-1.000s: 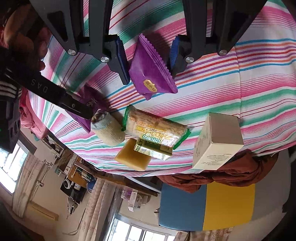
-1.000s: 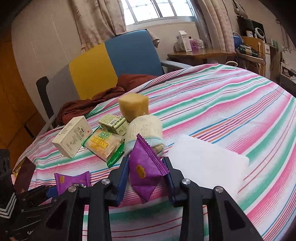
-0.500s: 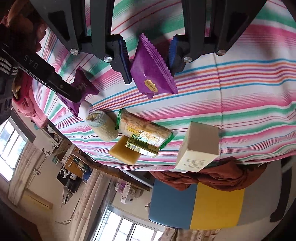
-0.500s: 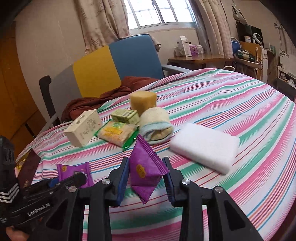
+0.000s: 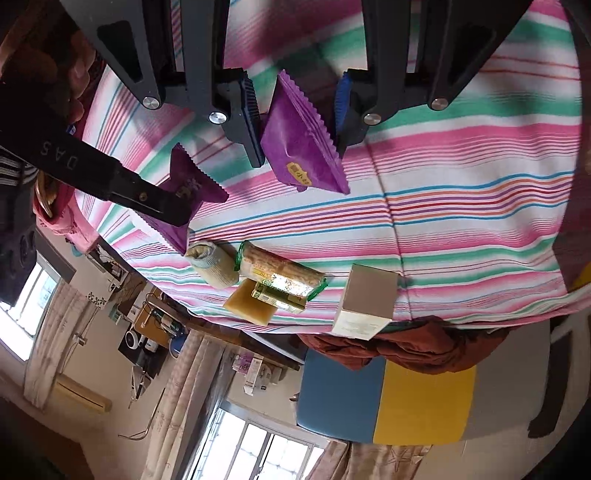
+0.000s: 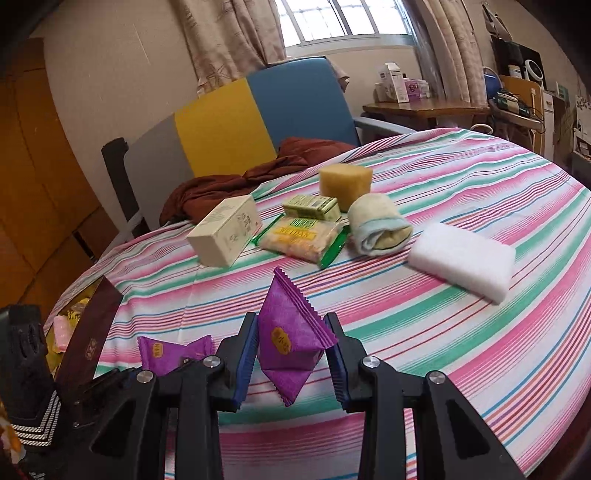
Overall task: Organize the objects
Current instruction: 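Grasp a purple snack packet with the right tool while the left tool grasps another, then carry both purple packets to the gold tray and open both tools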
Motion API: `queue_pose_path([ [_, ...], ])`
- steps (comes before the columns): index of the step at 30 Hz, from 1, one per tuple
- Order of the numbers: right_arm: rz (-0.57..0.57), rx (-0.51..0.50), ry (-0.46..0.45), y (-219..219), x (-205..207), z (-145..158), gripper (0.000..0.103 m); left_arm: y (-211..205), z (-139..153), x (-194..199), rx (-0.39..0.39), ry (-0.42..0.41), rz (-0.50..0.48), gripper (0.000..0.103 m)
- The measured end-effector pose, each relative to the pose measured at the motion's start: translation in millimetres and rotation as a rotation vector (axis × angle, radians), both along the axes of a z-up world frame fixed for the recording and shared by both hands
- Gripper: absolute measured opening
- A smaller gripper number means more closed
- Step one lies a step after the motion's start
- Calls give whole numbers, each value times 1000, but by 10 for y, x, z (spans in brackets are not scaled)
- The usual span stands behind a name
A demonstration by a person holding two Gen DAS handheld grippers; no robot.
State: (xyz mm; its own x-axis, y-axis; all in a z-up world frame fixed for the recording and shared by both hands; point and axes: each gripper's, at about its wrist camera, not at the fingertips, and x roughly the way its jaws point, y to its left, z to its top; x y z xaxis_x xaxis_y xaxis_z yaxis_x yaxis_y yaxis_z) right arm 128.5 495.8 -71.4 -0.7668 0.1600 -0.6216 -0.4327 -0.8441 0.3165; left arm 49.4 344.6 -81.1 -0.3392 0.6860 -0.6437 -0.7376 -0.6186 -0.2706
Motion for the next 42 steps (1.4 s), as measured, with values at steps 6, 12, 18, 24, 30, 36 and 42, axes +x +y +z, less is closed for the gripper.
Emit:
queue_pose_path([
  [6, 38, 1, -6, -242, -35, 63, 35, -435, 193, 29, 66, -1, 40, 34],
  [12, 157, -1, 23, -637, -146, 184, 35, -947, 446, 65, 126, 18, 96, 34],
  [18, 296, 15, 62, -1103, -292, 372, 35, -1529, 644, 41, 177, 46, 187, 34],
  [24, 442, 48, 78, -1588, -418, 513, 35, -2079, 718, -62, 198, 56, 307, 34],
  [30, 581, 80, 82, -2051, -568, 633, 35, -2601, 689, -213, 201, 51, 434, 34],
  [36, 706, 90, 53, -2539, -779, 651, 35, -3135, 678, -490, 201, 37, 561, 34],
  [42, 775, 74, 16, -2891, -1025, 585, 35, -3534, 596, -812, 168, -7, 648, 34],
])
